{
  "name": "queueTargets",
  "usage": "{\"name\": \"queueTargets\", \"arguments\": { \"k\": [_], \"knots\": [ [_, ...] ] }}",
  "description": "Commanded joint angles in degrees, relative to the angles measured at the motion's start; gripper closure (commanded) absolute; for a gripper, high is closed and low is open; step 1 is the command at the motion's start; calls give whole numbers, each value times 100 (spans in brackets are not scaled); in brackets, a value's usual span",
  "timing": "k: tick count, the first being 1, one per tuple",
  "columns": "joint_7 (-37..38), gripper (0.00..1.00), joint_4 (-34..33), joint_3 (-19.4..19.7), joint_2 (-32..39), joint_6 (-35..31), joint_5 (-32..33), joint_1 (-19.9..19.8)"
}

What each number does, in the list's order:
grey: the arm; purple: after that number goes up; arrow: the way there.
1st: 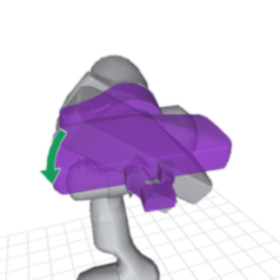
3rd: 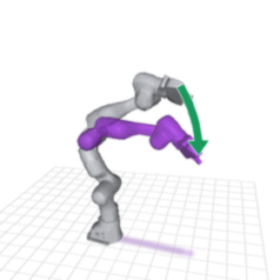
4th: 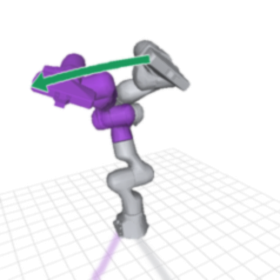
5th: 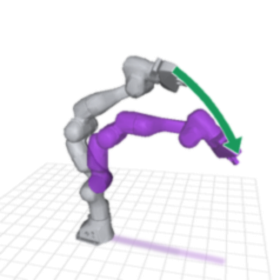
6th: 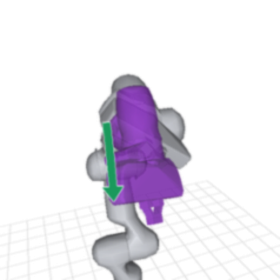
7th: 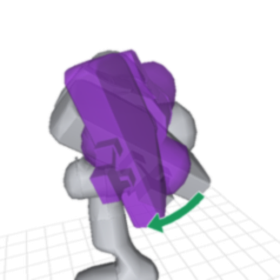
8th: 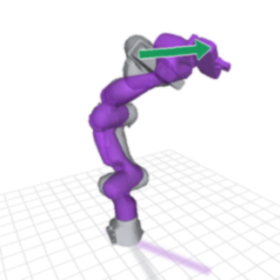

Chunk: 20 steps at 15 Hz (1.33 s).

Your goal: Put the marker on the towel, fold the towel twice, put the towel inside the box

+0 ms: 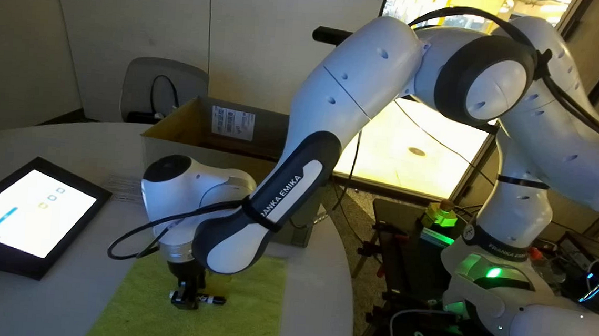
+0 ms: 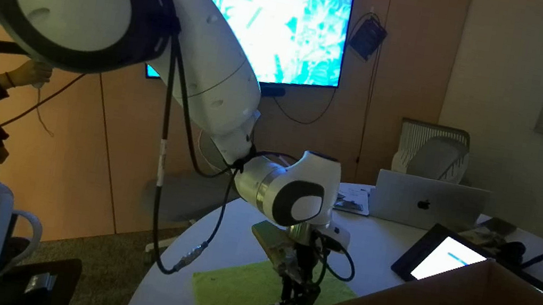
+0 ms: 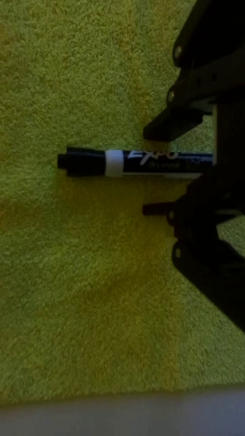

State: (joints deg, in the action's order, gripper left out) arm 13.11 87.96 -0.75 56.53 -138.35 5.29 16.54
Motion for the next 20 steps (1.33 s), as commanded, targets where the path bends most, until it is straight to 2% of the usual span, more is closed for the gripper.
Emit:
{"name": "queueTargets", "arguments": {
  "k": [1,2,4,6,10,14,20],
  "knots": [
    [24,20,292,-39,-241,-104,-105,-88],
    [24,11,350,-44,-295,-88,-117,-101],
    [-4,0,490,-78,-437,-52,-165,-153],
    [-66,0,754,-186,-694,22,-319,-276],
    [-141,0,1722,-386,-1377,-182,-779,-582],
    [-112,0,2708,-427,-1868,-724,-1181,-803],
    [-208,0,3656,-534,-1981,-1738,-1684,-1133]
  ]
}}
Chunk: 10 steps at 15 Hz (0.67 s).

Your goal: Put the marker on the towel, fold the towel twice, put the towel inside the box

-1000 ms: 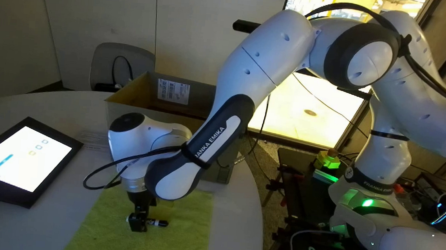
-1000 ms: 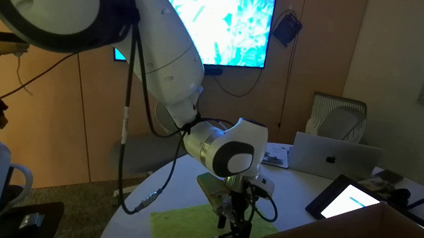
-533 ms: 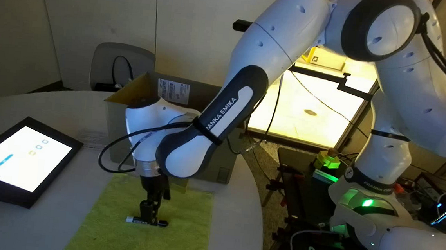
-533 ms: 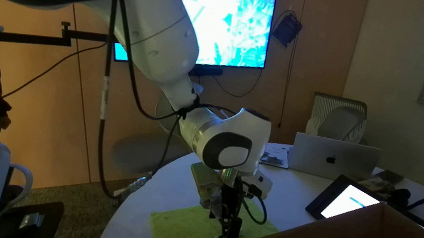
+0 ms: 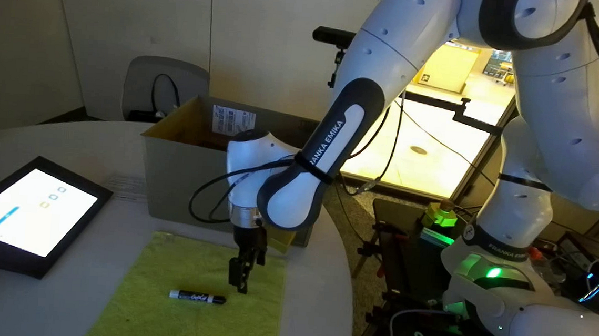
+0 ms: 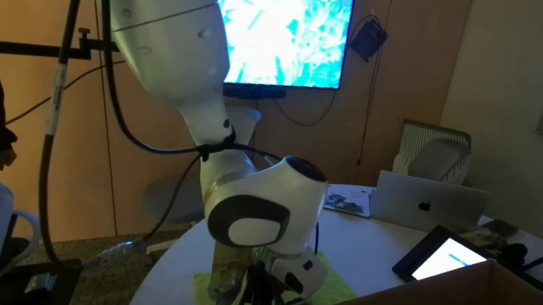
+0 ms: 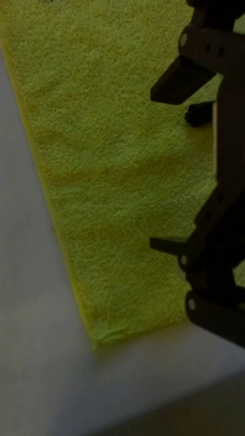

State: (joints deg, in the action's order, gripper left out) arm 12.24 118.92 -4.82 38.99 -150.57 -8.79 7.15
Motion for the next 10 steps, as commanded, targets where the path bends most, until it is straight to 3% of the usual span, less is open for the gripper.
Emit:
{"name": "queueTargets", "arguments": {
  "k": [1,10],
  "knots": [
    [-98,0,678,-119,-234,-647,-327,-223],
    [-65,0,1234,-92,-227,-1492,-436,-449]
  ]
}}
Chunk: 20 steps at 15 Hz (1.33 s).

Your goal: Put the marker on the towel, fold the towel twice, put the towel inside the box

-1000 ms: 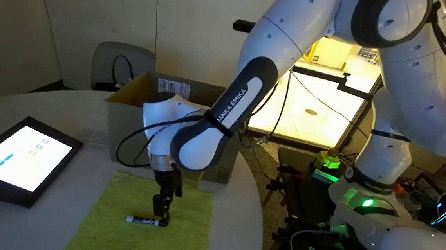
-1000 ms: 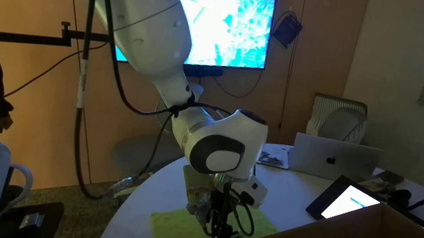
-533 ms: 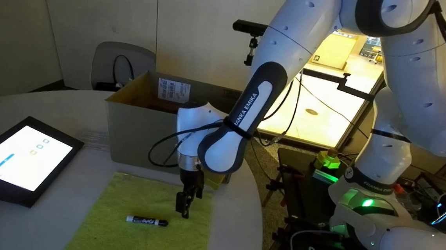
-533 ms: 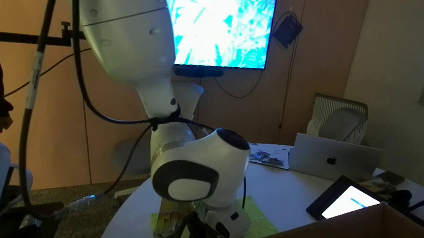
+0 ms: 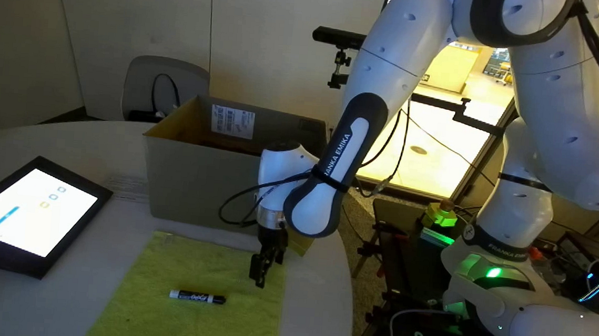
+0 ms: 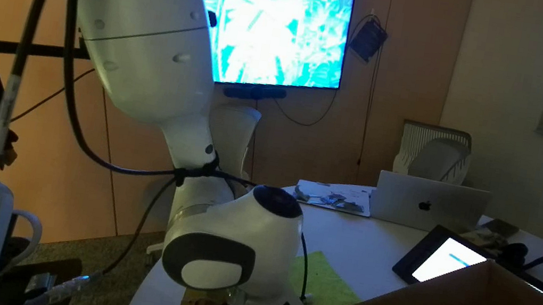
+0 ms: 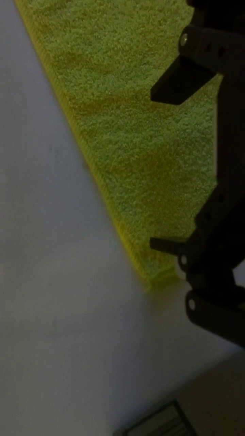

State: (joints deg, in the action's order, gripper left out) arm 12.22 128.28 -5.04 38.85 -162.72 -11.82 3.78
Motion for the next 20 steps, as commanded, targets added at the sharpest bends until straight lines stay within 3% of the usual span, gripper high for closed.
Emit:
{"name": "queueTargets", "arguments": {
  "k": [1,15,16,18,20],
  "knots": [
    [-64,0,324,-70,-195,-346,-128,-128],
    [-26,0,317,-139,214,-1045,-117,-267],
    [-45,3,325,-161,189,-1060,-111,-296],
    [-60,24,325,-189,184,-1108,-109,-337],
    [-95,39,330,-251,173,-1112,-112,-405]
  ]
}}
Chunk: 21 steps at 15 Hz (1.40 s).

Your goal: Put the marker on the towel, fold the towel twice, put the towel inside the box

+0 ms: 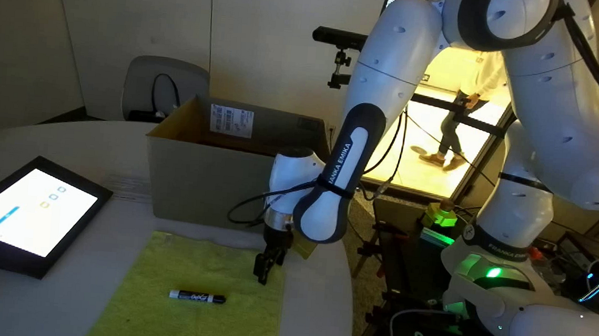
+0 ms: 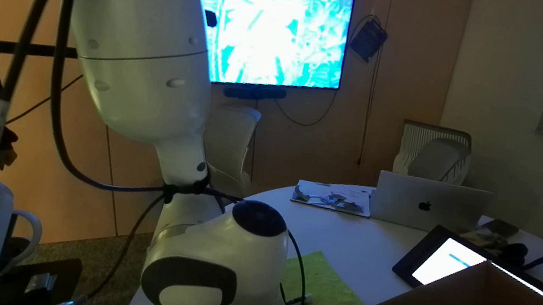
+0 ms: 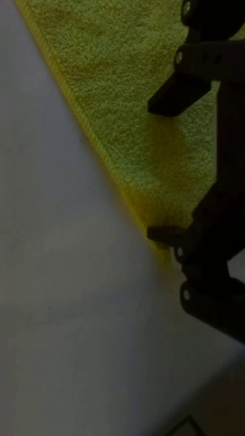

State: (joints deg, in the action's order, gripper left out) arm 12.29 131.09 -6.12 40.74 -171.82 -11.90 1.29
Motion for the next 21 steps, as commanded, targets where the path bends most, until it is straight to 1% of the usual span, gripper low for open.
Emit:
{"name": "queueTargets", "arguments": {
  "k": [1,4,6,7,8,9,10,12,13,14,15,17,21],
  "knots": [
    [-104,47,52,-158,-25,-215,-103,-175],
    [-192,73,42,-323,-37,-185,-101,-338],
    [-403,88,6,-669,-29,-90,-105,-646],
    [-516,92,-10,-830,-18,-61,-104,-792],
    [-688,94,-31,-1059,12,-17,-102,-1006],
    [-802,98,-48,-1203,28,10,-100,-1135],
    [-920,98,-72,-1345,63,34,-95,-1260],
    [-1165,91,-83,-1650,91,80,-98,-1543],
    [-1279,92,-78,-1778,93,94,-95,-1661],
    [-1404,90,-63,-1914,80,105,-85,-1781],
    [-1498,92,-45,-1997,57,92,-69,-1837],
    [-1733,91,-27,-2224,21,97,-39,-1994],
    [-2114,92,-107,-2596,98,145,23,-2111]
  ]
}}
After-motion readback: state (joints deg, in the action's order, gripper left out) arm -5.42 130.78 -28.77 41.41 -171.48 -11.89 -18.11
